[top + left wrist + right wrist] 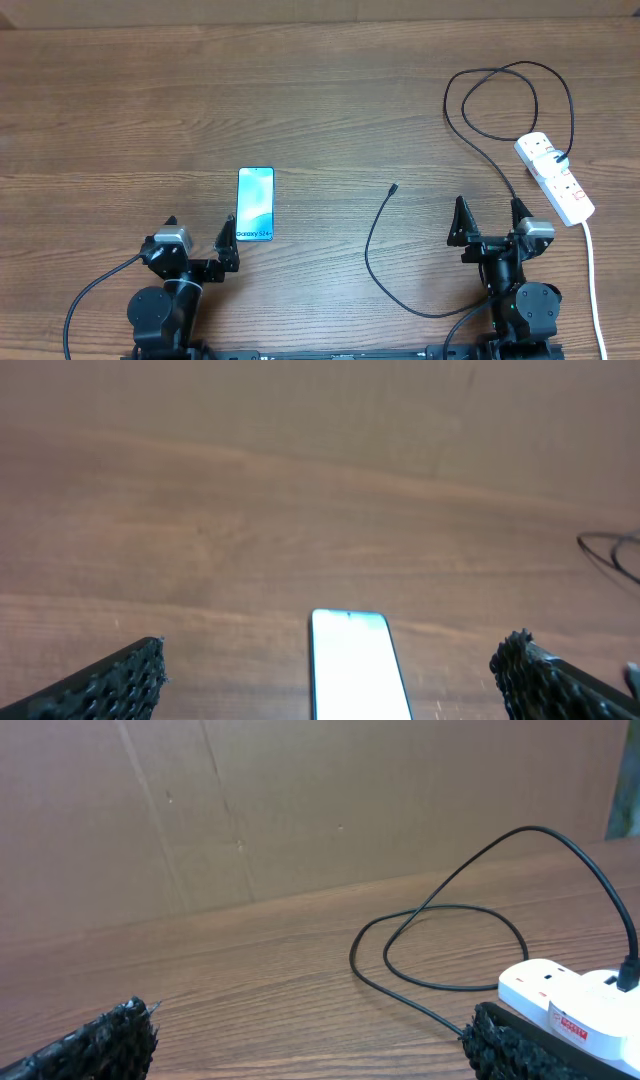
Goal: Plug charger to phone and switch on socket
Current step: 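Raise the left arm and move its gripper over the phone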
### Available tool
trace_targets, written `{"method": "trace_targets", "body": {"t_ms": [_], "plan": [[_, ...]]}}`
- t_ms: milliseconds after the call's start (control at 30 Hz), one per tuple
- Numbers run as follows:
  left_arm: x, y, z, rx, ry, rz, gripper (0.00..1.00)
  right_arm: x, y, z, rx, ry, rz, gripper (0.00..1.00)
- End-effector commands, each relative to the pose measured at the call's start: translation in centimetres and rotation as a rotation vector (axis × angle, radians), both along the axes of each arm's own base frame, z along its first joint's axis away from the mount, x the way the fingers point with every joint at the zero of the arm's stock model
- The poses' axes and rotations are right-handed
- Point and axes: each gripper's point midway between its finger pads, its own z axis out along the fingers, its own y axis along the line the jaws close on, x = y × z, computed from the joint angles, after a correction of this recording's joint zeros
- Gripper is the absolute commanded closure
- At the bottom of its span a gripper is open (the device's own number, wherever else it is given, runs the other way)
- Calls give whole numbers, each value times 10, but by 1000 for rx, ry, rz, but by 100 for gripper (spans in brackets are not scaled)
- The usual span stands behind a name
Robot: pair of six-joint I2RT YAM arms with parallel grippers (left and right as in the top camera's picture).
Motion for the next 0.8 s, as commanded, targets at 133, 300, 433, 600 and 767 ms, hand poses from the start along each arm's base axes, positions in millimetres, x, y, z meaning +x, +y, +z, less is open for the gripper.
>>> {"method": "trace_targets", "body": {"t_ms": [133, 300, 433, 600, 767], "plan": [[-9, -5, 39, -9, -51, -23, 0, 0, 1, -2, -4, -4, 3, 0], [-5, -4, 40, -14, -1, -23, 0, 0, 1, -2, -4, -4, 3, 0], [4, -4, 43, -20, 71, -23, 0, 0, 1, -2, -4, -4, 3, 0], [23, -5, 56, 0, 166, -52, 0, 0, 1, -2, -4, -4, 3, 0], [40, -5, 66, -18, 312, -58, 0, 0, 1, -2, -4, -4, 3, 0]]}}
